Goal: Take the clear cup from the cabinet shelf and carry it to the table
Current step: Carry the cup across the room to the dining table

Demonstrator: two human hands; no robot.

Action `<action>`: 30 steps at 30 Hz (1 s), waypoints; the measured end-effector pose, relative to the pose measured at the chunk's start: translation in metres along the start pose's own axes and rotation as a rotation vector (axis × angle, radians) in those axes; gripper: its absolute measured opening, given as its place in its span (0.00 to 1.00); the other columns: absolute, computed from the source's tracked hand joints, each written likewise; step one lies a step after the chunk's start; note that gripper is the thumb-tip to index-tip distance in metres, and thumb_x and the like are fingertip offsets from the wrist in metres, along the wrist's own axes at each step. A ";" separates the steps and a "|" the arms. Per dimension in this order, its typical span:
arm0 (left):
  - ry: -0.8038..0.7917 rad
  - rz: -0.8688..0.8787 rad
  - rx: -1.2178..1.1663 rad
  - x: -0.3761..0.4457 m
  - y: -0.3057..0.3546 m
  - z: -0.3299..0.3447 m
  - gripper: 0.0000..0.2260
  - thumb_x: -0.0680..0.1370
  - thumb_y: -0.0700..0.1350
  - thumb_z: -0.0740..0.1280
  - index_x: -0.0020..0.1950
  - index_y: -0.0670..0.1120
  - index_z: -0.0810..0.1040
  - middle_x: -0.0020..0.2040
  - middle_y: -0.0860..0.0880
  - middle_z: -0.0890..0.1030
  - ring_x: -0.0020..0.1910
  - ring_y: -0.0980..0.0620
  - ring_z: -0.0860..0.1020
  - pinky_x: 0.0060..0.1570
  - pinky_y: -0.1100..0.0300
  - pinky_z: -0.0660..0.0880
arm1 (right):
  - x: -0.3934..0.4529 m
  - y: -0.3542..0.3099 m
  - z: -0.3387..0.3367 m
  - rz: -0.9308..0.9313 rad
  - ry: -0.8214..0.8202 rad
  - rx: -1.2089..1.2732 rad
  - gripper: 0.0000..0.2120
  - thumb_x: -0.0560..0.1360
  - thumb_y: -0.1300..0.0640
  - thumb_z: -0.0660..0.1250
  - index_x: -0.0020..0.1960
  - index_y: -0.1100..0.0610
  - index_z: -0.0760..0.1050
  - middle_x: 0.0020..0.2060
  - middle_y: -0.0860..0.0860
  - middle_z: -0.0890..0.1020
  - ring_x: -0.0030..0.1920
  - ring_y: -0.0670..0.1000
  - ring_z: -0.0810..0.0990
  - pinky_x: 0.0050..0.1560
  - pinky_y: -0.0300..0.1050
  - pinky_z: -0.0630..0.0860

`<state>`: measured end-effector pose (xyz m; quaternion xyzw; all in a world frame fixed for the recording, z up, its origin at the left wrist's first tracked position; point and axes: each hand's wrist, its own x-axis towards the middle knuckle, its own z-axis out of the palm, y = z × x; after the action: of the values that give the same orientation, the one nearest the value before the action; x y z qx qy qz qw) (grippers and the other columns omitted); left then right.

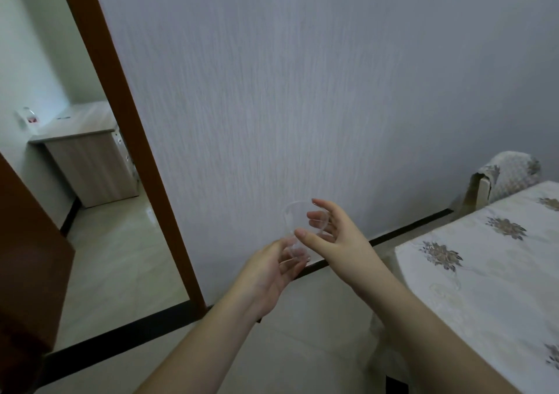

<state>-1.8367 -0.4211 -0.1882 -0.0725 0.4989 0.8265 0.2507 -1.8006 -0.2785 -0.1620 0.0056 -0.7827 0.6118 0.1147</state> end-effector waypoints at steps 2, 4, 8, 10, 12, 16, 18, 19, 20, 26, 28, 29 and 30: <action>-0.016 -0.017 -0.050 0.031 0.013 -0.008 0.15 0.78 0.40 0.66 0.61 0.33 0.78 0.46 0.38 0.79 0.41 0.47 0.83 0.46 0.58 0.83 | 0.032 0.006 0.006 0.004 -0.004 -0.011 0.31 0.68 0.43 0.73 0.67 0.42 0.66 0.59 0.42 0.76 0.61 0.41 0.74 0.58 0.41 0.71; -0.022 -0.042 -0.079 0.061 0.028 -0.016 0.15 0.78 0.40 0.67 0.62 0.33 0.78 0.44 0.38 0.80 0.41 0.46 0.84 0.47 0.57 0.83 | 0.061 0.009 0.013 0.015 0.005 -0.009 0.31 0.68 0.42 0.73 0.67 0.41 0.66 0.59 0.42 0.76 0.61 0.41 0.74 0.55 0.38 0.71; -0.071 -0.070 -0.037 0.115 0.062 -0.028 0.15 0.78 0.41 0.68 0.62 0.34 0.78 0.45 0.38 0.82 0.42 0.46 0.85 0.48 0.56 0.82 | 0.111 0.013 0.023 0.020 0.024 -0.034 0.32 0.67 0.42 0.72 0.68 0.42 0.65 0.60 0.43 0.75 0.61 0.40 0.73 0.57 0.38 0.71; -0.108 -0.082 0.003 0.143 0.075 -0.026 0.15 0.78 0.42 0.68 0.61 0.35 0.79 0.46 0.38 0.82 0.44 0.46 0.85 0.51 0.55 0.82 | 0.132 0.017 0.021 0.018 0.055 -0.051 0.32 0.67 0.42 0.72 0.68 0.42 0.64 0.60 0.43 0.75 0.61 0.40 0.73 0.58 0.38 0.71; -0.139 -0.109 0.029 0.166 0.082 -0.019 0.15 0.78 0.43 0.68 0.62 0.35 0.79 0.47 0.38 0.82 0.45 0.45 0.85 0.52 0.54 0.82 | 0.151 0.023 0.014 0.023 0.096 -0.056 0.31 0.68 0.43 0.72 0.68 0.42 0.65 0.59 0.43 0.76 0.60 0.38 0.73 0.57 0.36 0.71; -0.183 -0.155 0.048 0.213 0.090 0.001 0.16 0.79 0.42 0.68 0.63 0.35 0.78 0.50 0.35 0.82 0.46 0.44 0.84 0.52 0.54 0.82 | 0.189 0.040 -0.002 0.043 0.153 -0.075 0.33 0.66 0.40 0.72 0.68 0.42 0.65 0.59 0.42 0.76 0.59 0.36 0.74 0.59 0.38 0.72; -0.189 -0.165 0.066 0.240 0.090 0.014 0.15 0.79 0.41 0.68 0.62 0.35 0.78 0.54 0.33 0.83 0.50 0.41 0.83 0.57 0.51 0.80 | 0.210 0.054 -0.014 0.051 0.177 -0.082 0.33 0.66 0.39 0.71 0.68 0.41 0.65 0.60 0.42 0.76 0.60 0.37 0.73 0.62 0.43 0.72; -0.190 -0.170 0.071 0.254 0.090 0.022 0.15 0.78 0.41 0.68 0.62 0.35 0.79 0.55 0.33 0.82 0.51 0.41 0.83 0.58 0.50 0.79 | 0.220 0.062 -0.022 0.054 0.188 -0.092 0.33 0.66 0.38 0.72 0.68 0.41 0.65 0.60 0.42 0.75 0.60 0.38 0.73 0.63 0.45 0.72; -0.194 -0.176 0.074 0.269 0.088 0.031 0.14 0.78 0.40 0.68 0.61 0.35 0.79 0.54 0.33 0.82 0.50 0.41 0.83 0.58 0.50 0.79 | 0.232 0.071 -0.030 0.057 0.197 -0.101 0.33 0.66 0.38 0.72 0.68 0.40 0.64 0.60 0.41 0.75 0.61 0.39 0.73 0.63 0.48 0.72; -0.213 -0.167 0.143 0.363 0.076 0.100 0.07 0.78 0.38 0.65 0.49 0.37 0.83 0.40 0.42 0.84 0.37 0.48 0.83 0.47 0.54 0.83 | 0.292 0.115 -0.101 0.063 0.280 -0.171 0.35 0.62 0.30 0.70 0.65 0.33 0.63 0.60 0.38 0.76 0.61 0.39 0.74 0.59 0.44 0.74; -0.234 -0.174 0.171 0.391 0.078 0.124 0.07 0.77 0.37 0.65 0.51 0.37 0.82 0.37 0.45 0.86 0.37 0.49 0.84 0.44 0.56 0.83 | 0.312 0.123 -0.125 0.063 0.314 -0.185 0.36 0.60 0.28 0.69 0.65 0.32 0.62 0.59 0.37 0.75 0.61 0.40 0.73 0.57 0.41 0.73; -0.246 -0.181 0.180 0.404 0.079 0.136 0.08 0.77 0.37 0.66 0.52 0.37 0.82 0.37 0.45 0.86 0.37 0.49 0.85 0.44 0.56 0.83 | 0.323 0.126 -0.137 0.065 0.324 -0.187 0.36 0.61 0.28 0.69 0.66 0.33 0.62 0.60 0.37 0.75 0.61 0.40 0.73 0.57 0.42 0.73; -0.257 -0.186 0.186 0.417 0.080 0.147 0.08 0.76 0.37 0.66 0.52 0.37 0.82 0.38 0.44 0.87 0.38 0.49 0.85 0.44 0.56 0.83 | 0.333 0.128 -0.148 0.066 0.328 -0.188 0.36 0.61 0.29 0.69 0.66 0.34 0.62 0.60 0.38 0.75 0.61 0.41 0.73 0.58 0.43 0.74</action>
<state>-2.2164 -0.1822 -0.2075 0.0113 0.5282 0.7525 0.3931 -2.1186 -0.0600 -0.1893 -0.1309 -0.8070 0.5320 0.2206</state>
